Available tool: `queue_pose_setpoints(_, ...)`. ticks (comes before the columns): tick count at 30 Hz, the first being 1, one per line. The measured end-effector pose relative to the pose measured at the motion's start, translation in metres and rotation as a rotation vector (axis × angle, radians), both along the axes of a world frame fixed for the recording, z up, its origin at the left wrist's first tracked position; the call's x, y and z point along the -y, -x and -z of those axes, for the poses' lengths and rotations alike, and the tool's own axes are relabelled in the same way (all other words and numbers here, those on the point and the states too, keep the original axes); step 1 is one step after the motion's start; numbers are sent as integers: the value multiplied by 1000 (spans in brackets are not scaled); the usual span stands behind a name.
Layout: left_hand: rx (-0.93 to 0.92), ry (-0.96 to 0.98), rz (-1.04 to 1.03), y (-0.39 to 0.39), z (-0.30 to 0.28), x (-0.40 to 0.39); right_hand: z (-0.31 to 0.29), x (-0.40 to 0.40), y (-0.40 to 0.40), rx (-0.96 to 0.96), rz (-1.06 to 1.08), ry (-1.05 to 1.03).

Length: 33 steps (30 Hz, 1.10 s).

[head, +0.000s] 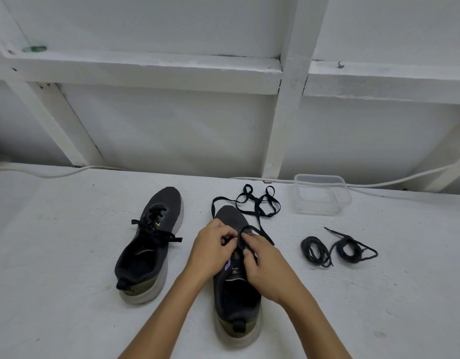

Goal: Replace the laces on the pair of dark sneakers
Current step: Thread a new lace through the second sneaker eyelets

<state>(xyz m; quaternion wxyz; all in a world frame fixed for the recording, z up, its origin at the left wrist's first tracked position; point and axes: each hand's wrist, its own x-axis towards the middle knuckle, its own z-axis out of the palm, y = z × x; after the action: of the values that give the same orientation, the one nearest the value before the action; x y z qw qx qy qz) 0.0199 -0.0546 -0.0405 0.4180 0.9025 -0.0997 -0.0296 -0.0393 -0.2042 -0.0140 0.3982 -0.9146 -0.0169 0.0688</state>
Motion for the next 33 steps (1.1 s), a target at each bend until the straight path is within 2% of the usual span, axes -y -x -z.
queue_pose_setpoints(4,-13,6,32,-1,-4,-2,-3,-6,-2,-16,53,30)
queue_pose_setpoints(10,-19,31,33,0,-4,-3,-4,-5,-5,-36,18,52)
queue_pose_setpoints(21,-47,25,82,0,-12,-12,-10,-17,-1,-70,214,3)
queue_pose_setpoints(23,-115,151,48,0,-15,-19,-10,-18,0,-78,255,8)
queue_pose_setpoints(25,-228,370,-15,1,-18,-25,-10,-19,0,-79,285,16)
queue_pose_setpoints(27,-244,449,-78,3,-20,-30,-11,-22,-1,-90,280,46)
queue_pose_setpoints(33,-27,251,-123,2,-33,-29,-14,-31,-6,-169,194,267)
